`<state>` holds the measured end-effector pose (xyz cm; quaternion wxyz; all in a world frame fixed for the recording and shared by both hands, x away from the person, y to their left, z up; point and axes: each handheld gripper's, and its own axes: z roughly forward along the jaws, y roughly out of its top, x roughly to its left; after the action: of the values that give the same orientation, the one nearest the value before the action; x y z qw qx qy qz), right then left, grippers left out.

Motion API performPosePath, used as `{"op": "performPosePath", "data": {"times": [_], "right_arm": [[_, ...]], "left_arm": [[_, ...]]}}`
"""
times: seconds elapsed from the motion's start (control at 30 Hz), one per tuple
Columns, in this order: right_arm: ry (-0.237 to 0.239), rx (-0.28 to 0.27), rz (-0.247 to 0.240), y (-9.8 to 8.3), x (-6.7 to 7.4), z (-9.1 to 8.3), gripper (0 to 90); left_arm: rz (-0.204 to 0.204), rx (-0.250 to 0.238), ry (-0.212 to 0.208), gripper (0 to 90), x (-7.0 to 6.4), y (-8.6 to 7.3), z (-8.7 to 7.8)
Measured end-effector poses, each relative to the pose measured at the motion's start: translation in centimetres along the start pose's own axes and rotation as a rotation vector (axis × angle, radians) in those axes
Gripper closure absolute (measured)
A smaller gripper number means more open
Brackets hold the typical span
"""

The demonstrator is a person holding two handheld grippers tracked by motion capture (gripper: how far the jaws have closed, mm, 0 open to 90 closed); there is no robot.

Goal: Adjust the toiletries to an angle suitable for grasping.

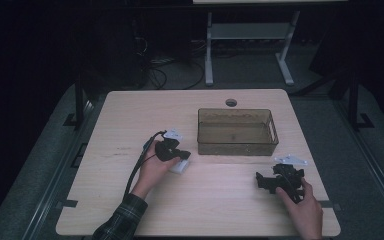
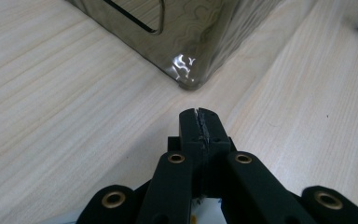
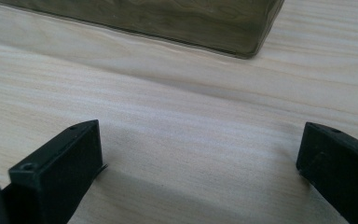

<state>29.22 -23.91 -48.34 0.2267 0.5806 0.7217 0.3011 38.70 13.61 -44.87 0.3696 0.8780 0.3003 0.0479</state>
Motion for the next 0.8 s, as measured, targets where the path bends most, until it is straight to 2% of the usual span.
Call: {"op": "performPosePath", "data": {"times": [0.23,0.3,0.47,0.8], "right_arm": [[0.000,0.000,0.001,0.0,0.0,0.0,0.0],[0.000,0.000,0.000,0.0,0.0,0.0,0.0],[0.000,0.000,0.000,0.0,0.0,0.0,0.0],[0.000,0.000,0.000,0.0,0.0,0.0,0.0]], "left_arm": [[0.004,0.020,-0.004,90.0,-0.3,-0.4,-0.2],[-0.005,0.021,-0.006,90.0,-0.5,-0.8,-0.2],[0.012,0.044,-0.003,90.0,-0.8,-1.1,-0.7],[0.024,0.055,0.000,90.0,-1.7,-1.7,-1.7]]}}
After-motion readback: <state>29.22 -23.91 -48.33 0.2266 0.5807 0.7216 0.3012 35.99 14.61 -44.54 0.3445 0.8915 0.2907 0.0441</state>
